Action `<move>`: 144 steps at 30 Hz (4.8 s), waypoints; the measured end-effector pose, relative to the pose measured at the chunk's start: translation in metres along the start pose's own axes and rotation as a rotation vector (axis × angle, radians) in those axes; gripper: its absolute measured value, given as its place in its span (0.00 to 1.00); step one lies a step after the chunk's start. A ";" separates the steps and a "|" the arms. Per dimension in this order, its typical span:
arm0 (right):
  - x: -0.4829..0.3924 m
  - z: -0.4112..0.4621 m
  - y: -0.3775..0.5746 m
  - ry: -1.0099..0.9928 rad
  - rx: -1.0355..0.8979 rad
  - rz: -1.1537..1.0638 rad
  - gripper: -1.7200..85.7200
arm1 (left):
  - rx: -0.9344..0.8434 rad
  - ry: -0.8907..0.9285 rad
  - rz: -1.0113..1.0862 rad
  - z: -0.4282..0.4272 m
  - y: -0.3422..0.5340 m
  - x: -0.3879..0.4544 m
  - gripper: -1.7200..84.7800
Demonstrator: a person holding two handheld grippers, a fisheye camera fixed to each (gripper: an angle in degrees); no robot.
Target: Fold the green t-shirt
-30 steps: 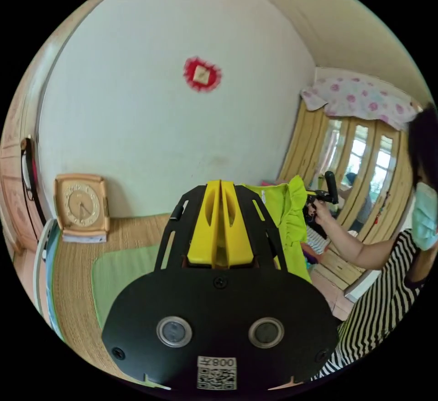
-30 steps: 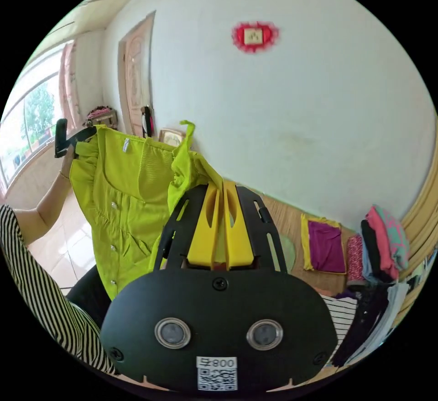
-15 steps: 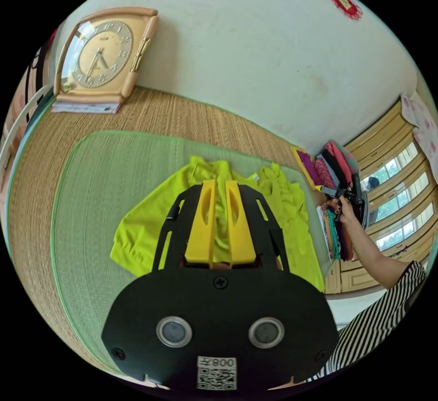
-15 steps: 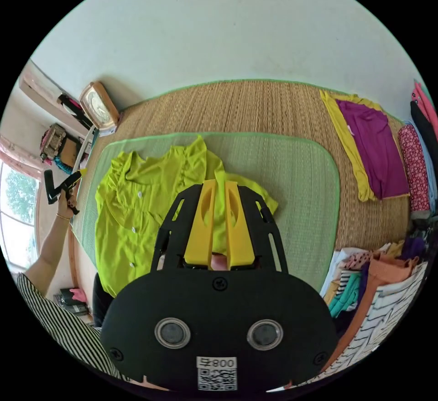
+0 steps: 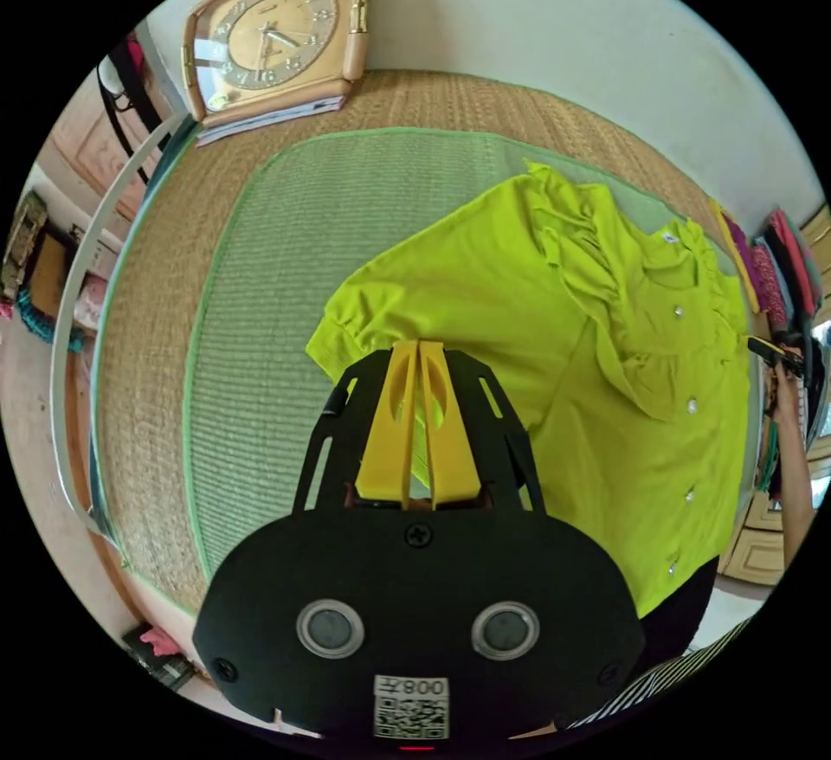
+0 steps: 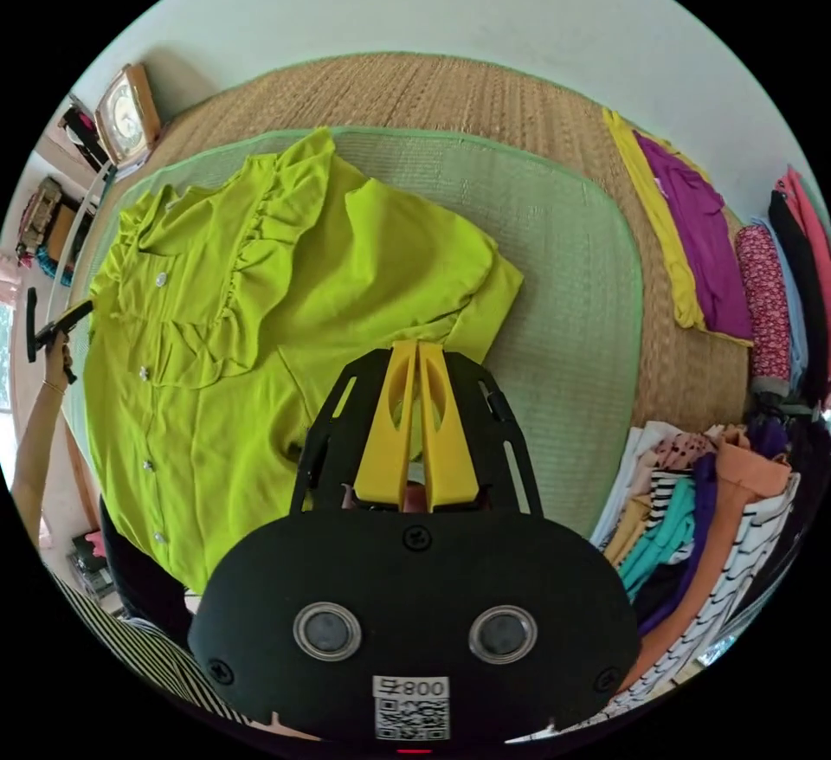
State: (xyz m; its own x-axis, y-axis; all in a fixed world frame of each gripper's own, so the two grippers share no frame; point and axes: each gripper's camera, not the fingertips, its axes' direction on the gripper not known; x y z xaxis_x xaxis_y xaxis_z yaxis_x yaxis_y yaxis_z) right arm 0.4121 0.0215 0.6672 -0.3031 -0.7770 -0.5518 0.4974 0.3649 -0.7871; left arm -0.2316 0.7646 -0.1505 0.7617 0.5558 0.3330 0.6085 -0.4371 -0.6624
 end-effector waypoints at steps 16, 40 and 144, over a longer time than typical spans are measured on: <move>0.090 -0.008 0.006 -0.216 0.209 0.049 0.02 | 0.168 0.301 0.120 -0.043 -0.115 0.043 0.02; 0.052 0.029 -0.039 -0.239 0.267 -0.162 0.02 | 0.155 0.178 0.160 0.000 -0.216 0.042 0.02; 0.179 -0.210 0.549 -0.667 -0.193 0.327 0.02 | -0.192 0.466 -0.079 0.150 0.264 -0.220 0.10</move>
State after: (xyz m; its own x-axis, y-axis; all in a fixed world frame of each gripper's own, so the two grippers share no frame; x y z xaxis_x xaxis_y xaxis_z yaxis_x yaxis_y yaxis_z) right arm 0.4603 0.1898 0.0785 0.4205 -0.7368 -0.5294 0.3081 0.6648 -0.6805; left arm -0.2715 0.6327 -0.4993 0.7035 0.2374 0.6699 0.6649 -0.5529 -0.5023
